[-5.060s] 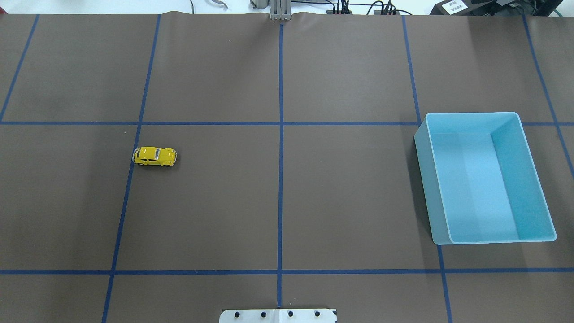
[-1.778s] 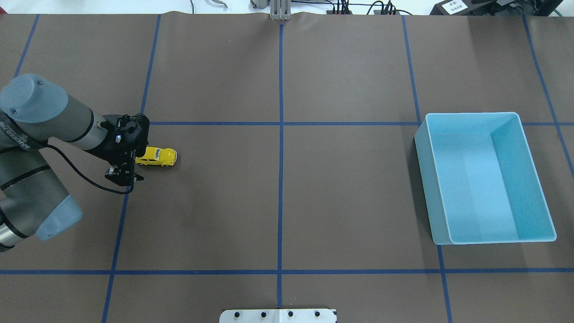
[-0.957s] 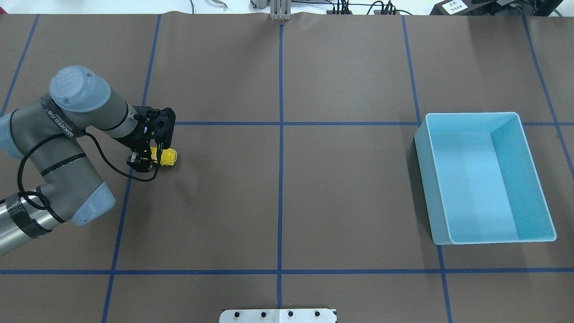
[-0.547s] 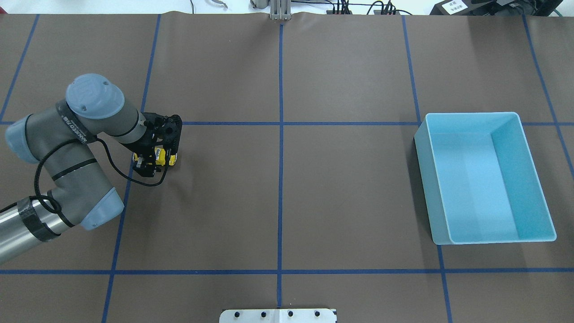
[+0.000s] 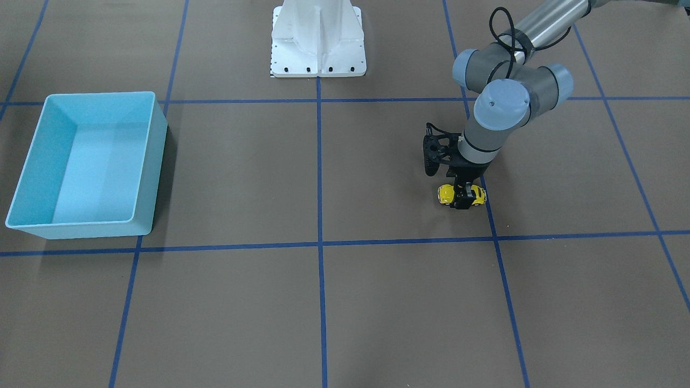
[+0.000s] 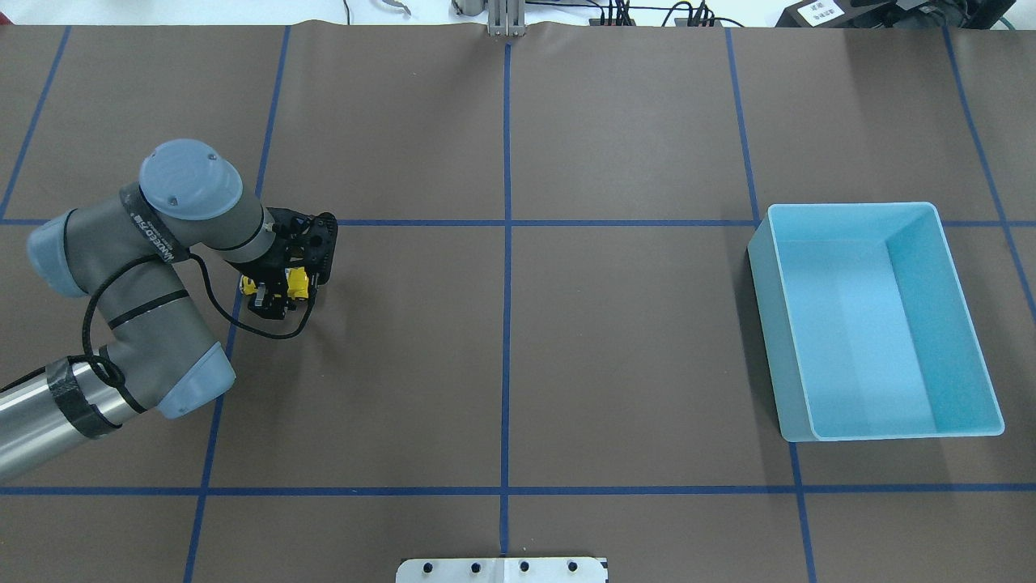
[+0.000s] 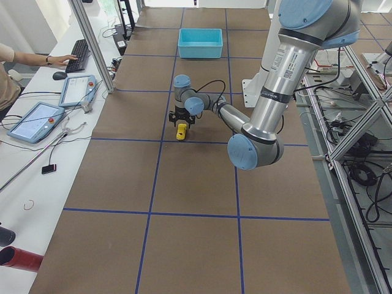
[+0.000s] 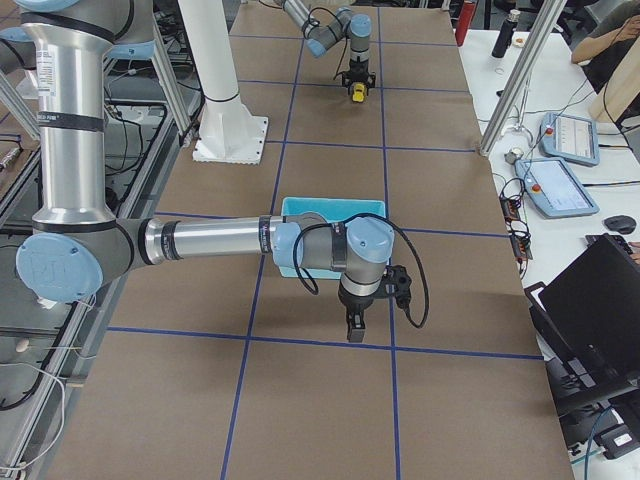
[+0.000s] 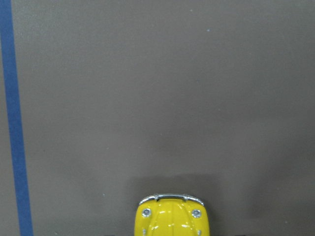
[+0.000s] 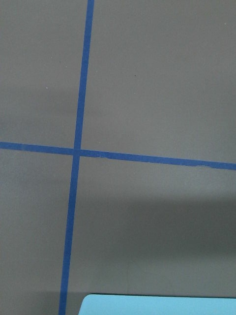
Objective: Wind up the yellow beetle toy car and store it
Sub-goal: 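Close the left gripper on the car, pressing it onto the table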
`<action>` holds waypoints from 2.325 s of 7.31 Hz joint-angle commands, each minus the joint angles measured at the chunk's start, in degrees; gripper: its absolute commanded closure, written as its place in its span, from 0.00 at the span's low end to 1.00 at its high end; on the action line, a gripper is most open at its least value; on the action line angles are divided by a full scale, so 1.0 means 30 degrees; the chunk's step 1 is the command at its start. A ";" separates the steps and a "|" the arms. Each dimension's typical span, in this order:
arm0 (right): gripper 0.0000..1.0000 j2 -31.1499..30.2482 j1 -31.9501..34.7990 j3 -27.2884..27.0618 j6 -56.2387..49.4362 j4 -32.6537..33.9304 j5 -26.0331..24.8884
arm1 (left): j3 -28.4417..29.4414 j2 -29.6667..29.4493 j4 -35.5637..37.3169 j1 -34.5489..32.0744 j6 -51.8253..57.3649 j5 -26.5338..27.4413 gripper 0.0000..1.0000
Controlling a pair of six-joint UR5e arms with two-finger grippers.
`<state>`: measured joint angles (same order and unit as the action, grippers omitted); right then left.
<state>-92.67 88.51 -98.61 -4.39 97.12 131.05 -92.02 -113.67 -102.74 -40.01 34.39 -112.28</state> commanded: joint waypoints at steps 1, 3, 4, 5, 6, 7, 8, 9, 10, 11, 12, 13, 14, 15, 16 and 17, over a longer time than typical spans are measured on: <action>0.00 0.0068 -0.0058 -0.0001 0.0000 0.0000 -0.0002 | 0.0204 -0.0194 -0.0030 0.0006 0.0021 0.0832 0.14; 0.00 0.0274 -0.0059 0.0028 0.0000 0.0029 -0.0031 | 0.0265 -0.0313 -0.0059 0.0006 -0.0037 0.0805 0.27; 0.00 0.0303 -0.0088 0.0058 0.0029 0.0029 -0.0031 | 0.0206 -0.0313 -0.0030 0.0035 -0.0096 0.0776 0.40; 0.00 0.0448 -0.0088 0.0261 0.0000 0.0029 -0.0031 | 0.0119 -0.0313 0.0028 0.0064 -0.0155 0.0747 0.51; 0.00 0.0449 -0.0088 0.0263 0.0029 0.0029 -0.0031 | 0.0205 -0.0284 -0.0001 0.0094 -0.0184 0.0660 0.56; 0.00 0.0478 -0.0117 0.0292 0.0029 0.0000 -0.0031 | 0.0003 -0.0168 -0.0001 0.0094 -0.0271 0.0601 0.63; 0.00 0.0508 -0.0204 0.0350 0.0087 0.0029 -0.0031 | -0.0347 -0.0051 0.0028 0.0065 -0.0301 0.0600 0.70; 0.00 0.0508 -0.0205 0.0380 0.0088 0.0029 -0.0031 | -0.0670 -0.0021 0.0057 0.0036 -0.0302 0.0600 0.76; 0.00 0.0508 -0.0205 0.0380 0.0059 0.0029 -0.0031 | -0.1166 0.0067 0.0464 0.0035 -0.0302 0.0600 0.78; 0.00 0.0479 -0.0205 0.0380 0.0059 0.0029 -0.0031 | -0.1780 0.0387 0.0584 0.0006 -0.0273 0.0629 0.78; 0.00 0.0479 -0.0205 0.0409 0.0059 0.0029 -0.0031 | -0.1989 0.0535 0.0614 0.0035 -0.0272 0.0630 0.77; 0.00 0.0479 -0.0205 0.0410 0.0059 0.0029 -0.0031 | -0.1730 0.0536 0.0585 0.0093 -0.0243 0.0630 0.42; 0.00 0.0479 -0.0205 0.0439 0.0059 0.0029 -0.0031 | -0.1757 0.0565 0.0556 0.0094 -0.0388 0.0514 0.00; 0.00 0.0479 -0.0205 0.0439 0.0059 0.0029 -0.0031 | -0.1699 0.0566 0.0498 0.0065 -0.0563 0.0193 0.00; 0.00 0.0479 -0.0205 0.0439 0.0059 0.0029 -0.0031 | -0.1409 0.0421 0.0497 -0.0051 -0.0739 0.0190 0.00; 0.00 0.0479 -0.0205 0.0439 0.0059 0.0029 -0.0031 | -0.1261 0.0390 0.0555 -0.0256 -0.1466 0.0190 0.00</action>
<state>-91.23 87.89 -97.30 -4.22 97.21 130.96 -96.47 -112.28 -101.18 -40.18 31.92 -111.57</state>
